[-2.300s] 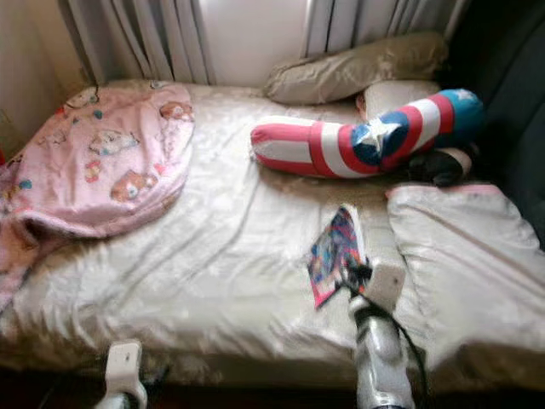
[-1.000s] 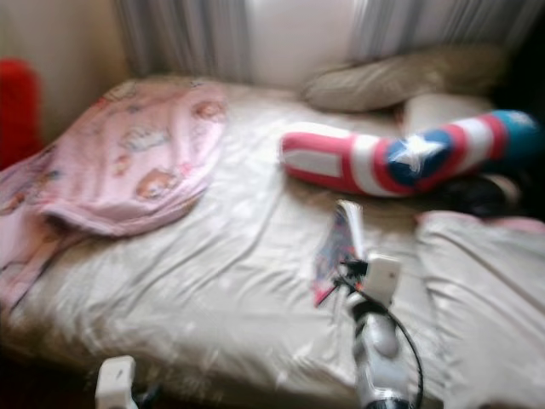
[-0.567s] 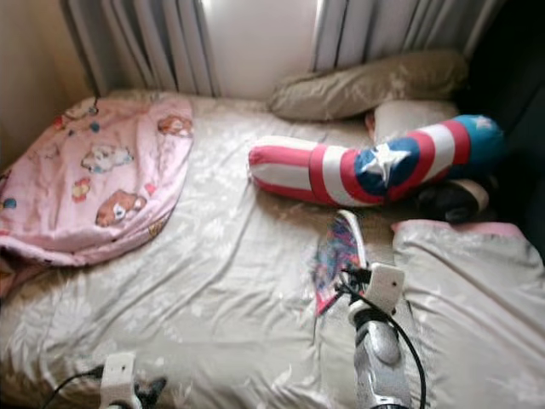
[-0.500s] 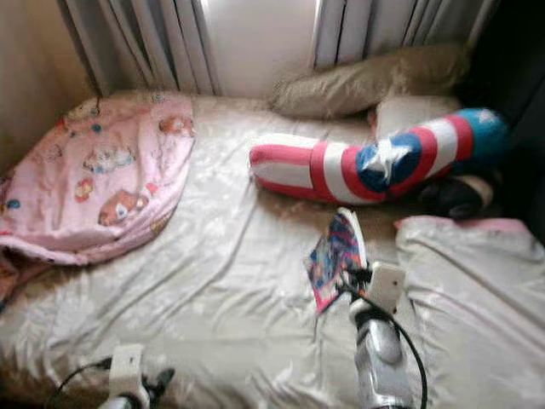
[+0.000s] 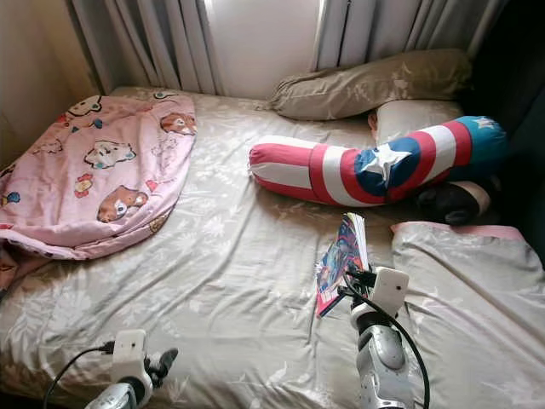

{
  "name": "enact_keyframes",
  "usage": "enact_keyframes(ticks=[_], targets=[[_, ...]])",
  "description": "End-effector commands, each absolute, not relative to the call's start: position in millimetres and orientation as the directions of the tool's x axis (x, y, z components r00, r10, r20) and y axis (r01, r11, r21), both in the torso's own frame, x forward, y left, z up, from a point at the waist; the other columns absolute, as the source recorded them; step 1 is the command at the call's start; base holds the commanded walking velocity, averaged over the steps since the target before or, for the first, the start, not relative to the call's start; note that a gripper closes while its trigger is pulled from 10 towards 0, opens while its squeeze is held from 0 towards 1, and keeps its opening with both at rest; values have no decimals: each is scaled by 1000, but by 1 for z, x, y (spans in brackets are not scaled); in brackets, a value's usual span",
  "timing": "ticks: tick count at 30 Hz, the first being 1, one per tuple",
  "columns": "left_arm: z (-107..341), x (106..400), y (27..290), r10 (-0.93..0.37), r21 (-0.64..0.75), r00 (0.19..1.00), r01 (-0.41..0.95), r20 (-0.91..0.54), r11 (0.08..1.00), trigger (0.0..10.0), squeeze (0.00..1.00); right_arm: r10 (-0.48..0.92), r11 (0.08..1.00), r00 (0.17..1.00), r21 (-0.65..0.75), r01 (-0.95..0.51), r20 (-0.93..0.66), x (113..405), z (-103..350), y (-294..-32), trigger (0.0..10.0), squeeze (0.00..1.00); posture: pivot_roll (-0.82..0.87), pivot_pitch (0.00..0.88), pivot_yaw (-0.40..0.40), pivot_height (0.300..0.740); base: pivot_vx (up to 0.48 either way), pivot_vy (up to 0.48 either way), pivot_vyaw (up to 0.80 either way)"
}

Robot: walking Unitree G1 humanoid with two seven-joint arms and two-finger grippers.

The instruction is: Clean up the room

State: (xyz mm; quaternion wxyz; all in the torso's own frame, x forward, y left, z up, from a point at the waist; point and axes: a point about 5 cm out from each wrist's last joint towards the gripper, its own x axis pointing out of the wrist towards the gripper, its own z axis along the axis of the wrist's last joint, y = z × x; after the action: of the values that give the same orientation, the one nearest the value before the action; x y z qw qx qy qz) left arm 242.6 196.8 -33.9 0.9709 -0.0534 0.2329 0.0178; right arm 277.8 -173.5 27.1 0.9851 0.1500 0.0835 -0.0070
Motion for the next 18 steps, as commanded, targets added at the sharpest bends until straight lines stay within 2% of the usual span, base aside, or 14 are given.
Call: enact_keyframes(ticks=[1,5,13,15,18], targets=[[-20,256,193,-8,-104,931,-32,-365,994,10000,0,69,912,990,409,-11,-127,282,34,-165,10000,0,66,50,-49,740,0,0,0],[-13,261,191,-16,-111,950,-20,-312,994,10000,0,113,881,988,471,-49,-108,281,34,-156,10000,0,63,53,-47,740,0,0,0],[11,274,185,-34,-123,989,16,-147,992,10000,0,121,900,983,432,-51,-136,280,29,-155,10000,0,69,52,-44,740,0,0,0],[16,276,183,-51,-106,991,38,-121,994,10000,0,95,920,982,390,-24,-164,283,27,-159,10000,0,69,52,-43,740,0,0,0],[18,277,180,-68,-96,992,58,-109,994,10000,0,107,913,981,406,-32,-162,284,28,-158,10000,0,70,52,-42,730,0,0,0]])
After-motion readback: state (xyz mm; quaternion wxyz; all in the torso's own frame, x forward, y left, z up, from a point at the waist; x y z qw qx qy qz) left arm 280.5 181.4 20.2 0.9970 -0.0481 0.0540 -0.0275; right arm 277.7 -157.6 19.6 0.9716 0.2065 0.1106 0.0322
